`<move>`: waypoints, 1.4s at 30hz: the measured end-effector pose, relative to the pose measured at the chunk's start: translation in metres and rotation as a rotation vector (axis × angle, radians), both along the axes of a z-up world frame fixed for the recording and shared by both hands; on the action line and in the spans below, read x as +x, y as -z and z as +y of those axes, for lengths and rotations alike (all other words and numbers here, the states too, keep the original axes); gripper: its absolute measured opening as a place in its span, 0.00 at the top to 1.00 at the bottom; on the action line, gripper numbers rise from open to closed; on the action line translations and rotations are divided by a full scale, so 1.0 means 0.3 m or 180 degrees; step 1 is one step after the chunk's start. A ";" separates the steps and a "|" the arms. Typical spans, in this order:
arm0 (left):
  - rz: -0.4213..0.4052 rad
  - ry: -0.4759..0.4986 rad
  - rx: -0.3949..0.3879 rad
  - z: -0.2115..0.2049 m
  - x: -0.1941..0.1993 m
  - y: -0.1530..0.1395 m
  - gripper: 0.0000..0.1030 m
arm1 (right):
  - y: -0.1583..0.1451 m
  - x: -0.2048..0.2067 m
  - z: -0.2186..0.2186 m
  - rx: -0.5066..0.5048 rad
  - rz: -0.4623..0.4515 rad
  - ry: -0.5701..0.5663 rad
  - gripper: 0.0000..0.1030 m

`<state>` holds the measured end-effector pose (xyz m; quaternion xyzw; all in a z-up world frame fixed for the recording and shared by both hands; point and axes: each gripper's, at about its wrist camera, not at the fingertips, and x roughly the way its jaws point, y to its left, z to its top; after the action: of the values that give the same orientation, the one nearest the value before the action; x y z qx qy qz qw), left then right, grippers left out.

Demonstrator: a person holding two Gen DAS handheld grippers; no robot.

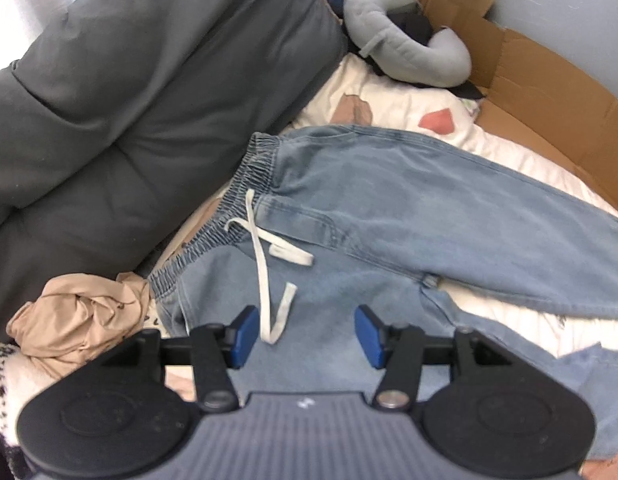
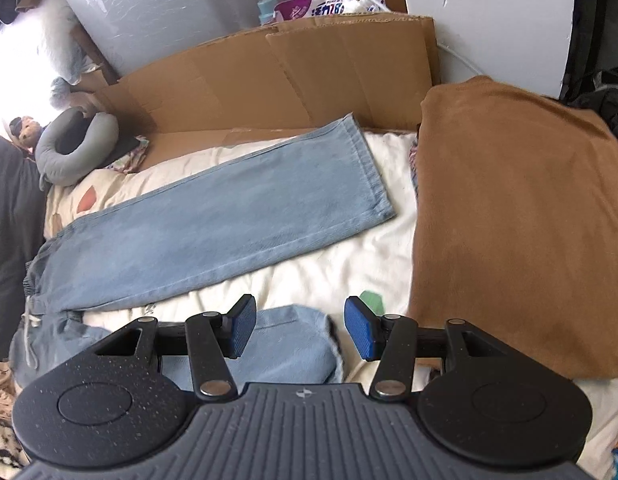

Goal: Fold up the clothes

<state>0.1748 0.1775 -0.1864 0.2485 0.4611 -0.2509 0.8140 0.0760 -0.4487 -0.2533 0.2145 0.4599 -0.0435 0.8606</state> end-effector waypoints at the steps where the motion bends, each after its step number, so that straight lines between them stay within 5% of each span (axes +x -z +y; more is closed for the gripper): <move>1: 0.0002 0.0011 0.0009 0.007 -0.012 0.002 0.45 | 0.007 -0.008 0.008 0.0039 -0.0011 -0.0015 0.46; 17: 0.0074 -0.0260 0.0137 0.213 -0.158 0.049 0.41 | 0.266 -0.202 0.147 0.0669 0.0115 0.0122 0.46; 31: 0.0481 -0.0381 0.0032 0.220 -0.219 0.323 0.36 | 0.471 -0.263 0.214 0.0985 0.0333 0.0262 0.45; 42: 0.0667 -0.0248 0.0222 0.160 -0.284 0.521 0.35 | 0.617 -0.218 0.252 0.1315 0.0407 0.0469 0.45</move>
<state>0.0896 0.2254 -0.3427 0.2310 0.5615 -0.2274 0.7614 0.0106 -0.3731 -0.4383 0.4160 0.4957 -0.0247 0.7620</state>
